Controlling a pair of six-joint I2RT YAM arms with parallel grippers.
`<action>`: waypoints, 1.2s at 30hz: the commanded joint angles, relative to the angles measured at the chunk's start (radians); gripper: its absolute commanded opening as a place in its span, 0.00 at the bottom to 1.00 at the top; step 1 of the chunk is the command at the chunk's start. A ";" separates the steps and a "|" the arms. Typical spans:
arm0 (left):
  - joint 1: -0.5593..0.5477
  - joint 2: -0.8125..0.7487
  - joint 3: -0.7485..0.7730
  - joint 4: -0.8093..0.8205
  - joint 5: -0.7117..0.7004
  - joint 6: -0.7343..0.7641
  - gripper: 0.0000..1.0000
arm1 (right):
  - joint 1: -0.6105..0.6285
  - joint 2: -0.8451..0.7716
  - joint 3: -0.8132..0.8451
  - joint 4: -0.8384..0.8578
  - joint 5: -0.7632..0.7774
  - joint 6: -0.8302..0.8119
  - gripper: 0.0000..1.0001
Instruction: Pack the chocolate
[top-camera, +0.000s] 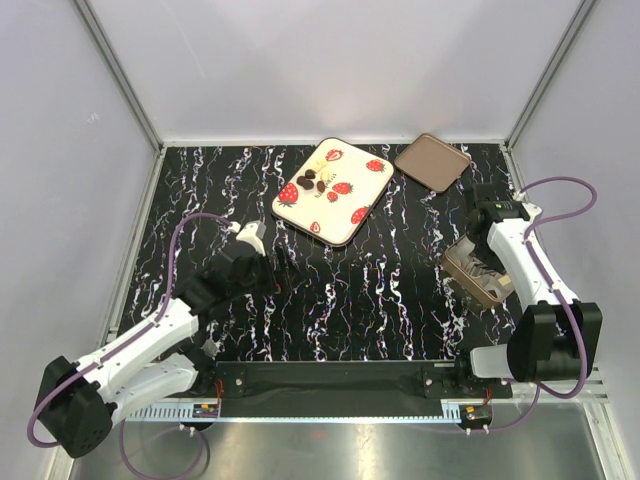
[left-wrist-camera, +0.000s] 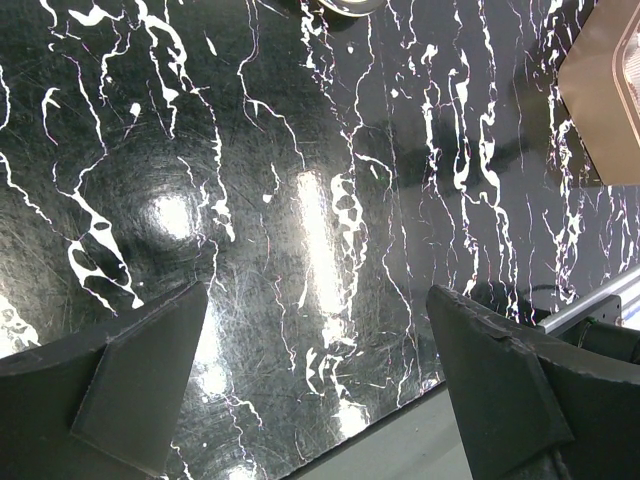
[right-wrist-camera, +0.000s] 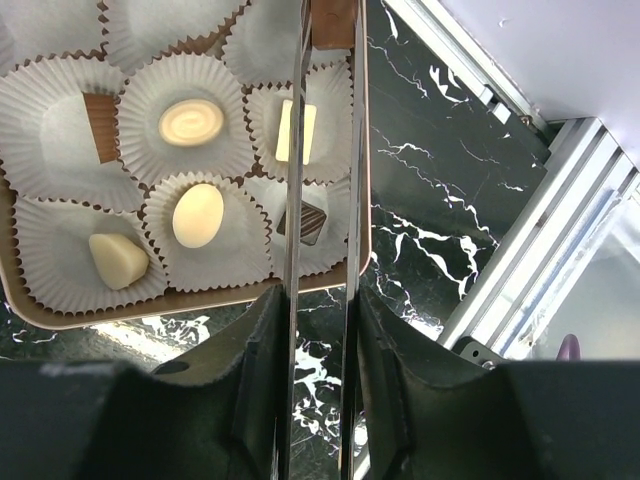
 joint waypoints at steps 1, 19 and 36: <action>-0.004 -0.021 0.048 0.016 -0.017 0.012 0.99 | -0.005 -0.008 0.007 0.021 0.072 0.010 0.39; -0.004 -0.032 0.081 -0.007 -0.027 0.021 0.99 | -0.002 -0.035 0.098 0.092 -0.022 -0.121 0.43; -0.004 -0.089 0.225 -0.139 -0.089 0.137 0.99 | 0.122 0.158 0.581 0.151 -0.668 -0.418 0.44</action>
